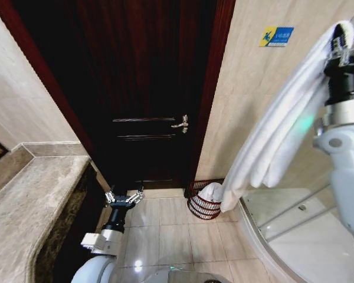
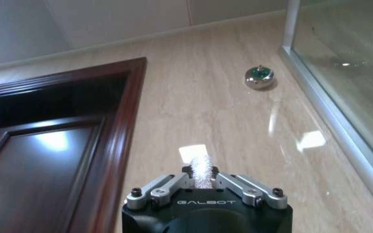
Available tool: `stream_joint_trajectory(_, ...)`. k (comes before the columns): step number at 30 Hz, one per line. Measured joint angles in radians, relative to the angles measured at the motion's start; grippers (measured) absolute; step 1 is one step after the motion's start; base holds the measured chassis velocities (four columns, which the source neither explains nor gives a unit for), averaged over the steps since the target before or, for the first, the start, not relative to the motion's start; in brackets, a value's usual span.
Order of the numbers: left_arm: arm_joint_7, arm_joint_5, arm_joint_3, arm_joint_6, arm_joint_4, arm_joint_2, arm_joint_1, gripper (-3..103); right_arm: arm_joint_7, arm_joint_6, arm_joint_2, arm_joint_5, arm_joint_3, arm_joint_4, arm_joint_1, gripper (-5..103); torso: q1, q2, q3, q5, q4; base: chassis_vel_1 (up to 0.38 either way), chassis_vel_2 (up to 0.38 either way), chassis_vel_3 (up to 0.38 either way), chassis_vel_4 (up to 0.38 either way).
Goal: Discard the used towel into the hamper.
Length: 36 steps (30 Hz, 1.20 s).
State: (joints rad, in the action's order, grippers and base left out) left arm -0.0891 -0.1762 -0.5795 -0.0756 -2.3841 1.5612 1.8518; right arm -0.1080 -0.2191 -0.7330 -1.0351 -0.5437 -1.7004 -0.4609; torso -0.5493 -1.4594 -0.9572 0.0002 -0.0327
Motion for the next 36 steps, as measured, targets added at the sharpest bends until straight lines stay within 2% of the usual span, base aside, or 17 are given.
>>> stream_joint_trajectory(2,0.000,0.000,0.000,0.000,0.000,0.000,0.000,100,-0.026,-0.018,-0.013,0.002,0.057,0.091,0.102,5,0.000,0.000,0.000,-0.0004,0.0000,0.000,0.000,0.000,0.000)
stream_joint_trajectory(6,0.000,0.000,0.000,0.000,0.000,0.000,0.000,100,-0.046,-0.031,-0.027,0.002,0.100,0.137,0.157,5,0.000,0.001,0.000,0.0000,0.0003,0.000,0.000,0.000,0.000)
stream_joint_trajectory(8,0.000,0.000,0.000,0.000,0.000,0.000,0.000,100,-0.060,-0.048,-0.049,0.011,0.163,0.188,0.225,5,0.000,0.001,0.000,-0.0002,0.0003,0.000,0.000,0.000,0.000)
stream_joint_trajectory(15,0.000,0.000,0.000,0.000,0.000,0.000,0.000,100,-0.079,-0.064,-0.108,0.033,0.279,0.311,0.377,5,0.000,0.001,0.000,-0.0005,-0.0001,0.000,0.000,0.000,0.000)
stream_joint_trajectory(25,0.000,0.000,0.000,0.000,0.000,0.000,0.000,100,-0.112,-0.081,-0.148,0.041,0.346,0.438,0.536,5,0.000,0.001,0.001,-0.0003,0.0001,0.000,0.000,0.000,0.000)
stream_joint_trajectory(36,0.000,0.000,0.000,0.000,0.000,0.000,0.000,100,-0.123,-0.085,-0.154,0.039,0.355,0.474,0.572,5,0.001,0.001,0.001,-0.0001,0.0001,0.000,0.000,0.000,0.000)
